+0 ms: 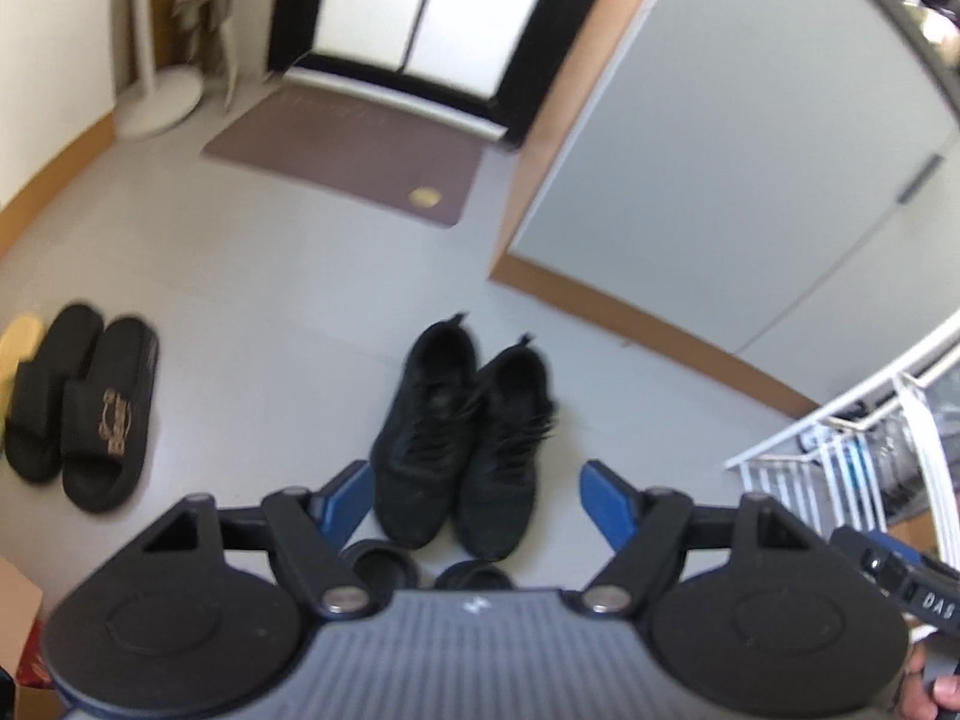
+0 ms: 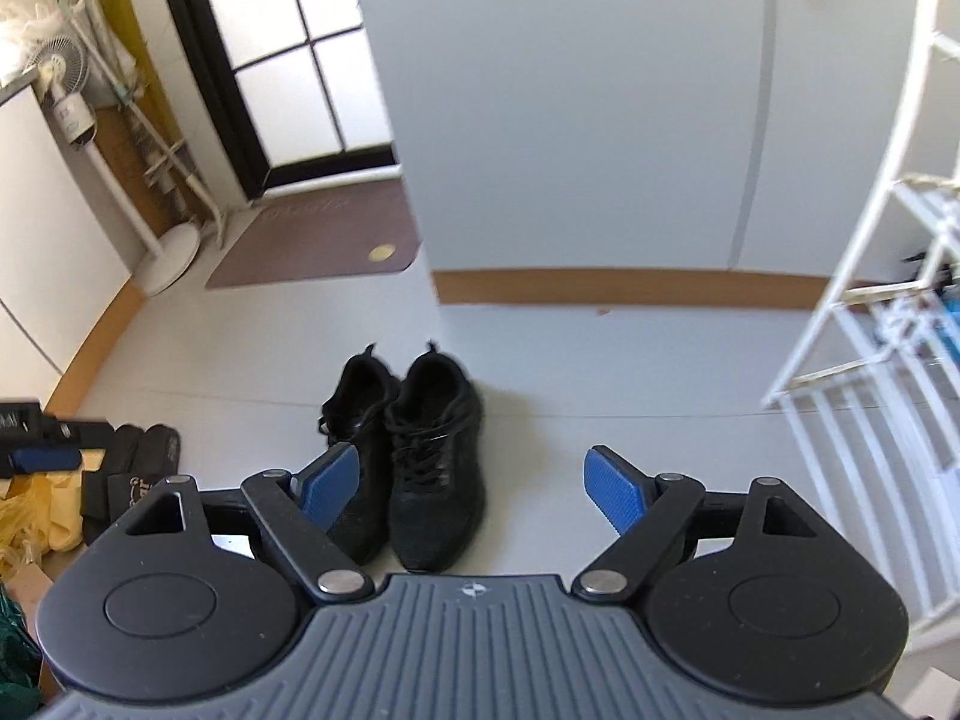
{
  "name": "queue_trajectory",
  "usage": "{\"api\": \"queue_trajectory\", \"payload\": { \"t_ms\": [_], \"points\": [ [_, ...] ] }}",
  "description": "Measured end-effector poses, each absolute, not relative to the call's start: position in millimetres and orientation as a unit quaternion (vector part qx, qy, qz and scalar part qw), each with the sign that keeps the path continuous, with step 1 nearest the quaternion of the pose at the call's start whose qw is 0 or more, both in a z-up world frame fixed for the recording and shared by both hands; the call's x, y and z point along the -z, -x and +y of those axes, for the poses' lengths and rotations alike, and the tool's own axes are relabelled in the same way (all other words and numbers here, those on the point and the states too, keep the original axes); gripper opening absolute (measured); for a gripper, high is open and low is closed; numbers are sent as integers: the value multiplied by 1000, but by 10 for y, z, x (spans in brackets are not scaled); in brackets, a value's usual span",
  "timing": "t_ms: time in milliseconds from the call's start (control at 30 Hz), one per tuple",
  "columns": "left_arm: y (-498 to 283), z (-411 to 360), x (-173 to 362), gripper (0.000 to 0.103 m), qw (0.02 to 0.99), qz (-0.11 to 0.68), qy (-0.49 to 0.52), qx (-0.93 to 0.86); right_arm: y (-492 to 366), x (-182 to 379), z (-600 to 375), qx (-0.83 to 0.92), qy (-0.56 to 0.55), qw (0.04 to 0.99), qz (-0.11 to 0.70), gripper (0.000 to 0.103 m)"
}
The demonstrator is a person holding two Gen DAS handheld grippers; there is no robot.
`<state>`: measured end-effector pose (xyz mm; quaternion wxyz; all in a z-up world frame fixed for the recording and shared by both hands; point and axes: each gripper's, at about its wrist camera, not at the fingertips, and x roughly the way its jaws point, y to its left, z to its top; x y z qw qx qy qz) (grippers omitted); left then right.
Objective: Organize scattered shoes
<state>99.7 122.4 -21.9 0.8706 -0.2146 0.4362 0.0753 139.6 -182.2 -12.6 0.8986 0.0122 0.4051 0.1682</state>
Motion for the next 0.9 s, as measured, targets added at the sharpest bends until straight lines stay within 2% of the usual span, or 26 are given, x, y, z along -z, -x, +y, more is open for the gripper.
{"api": "queue_trajectory", "payload": {
  "t_ms": [133, 400, 900],
  "points": [
    [-883, 860, -81, 79, 878, 430, 202, -53, -1086, -101, -2161, -155, -32, 905, 394, 91],
    [-479, 176, -379, 79, 886, 427, 179, -8, -513, -189, -2760, -132, -63, 912, 384, 92],
    [197, -862, -353, 79, 889, 446, 83, 60, 305, -116, -3595, -94, -111, 914, 379, 92]
  ]
}}
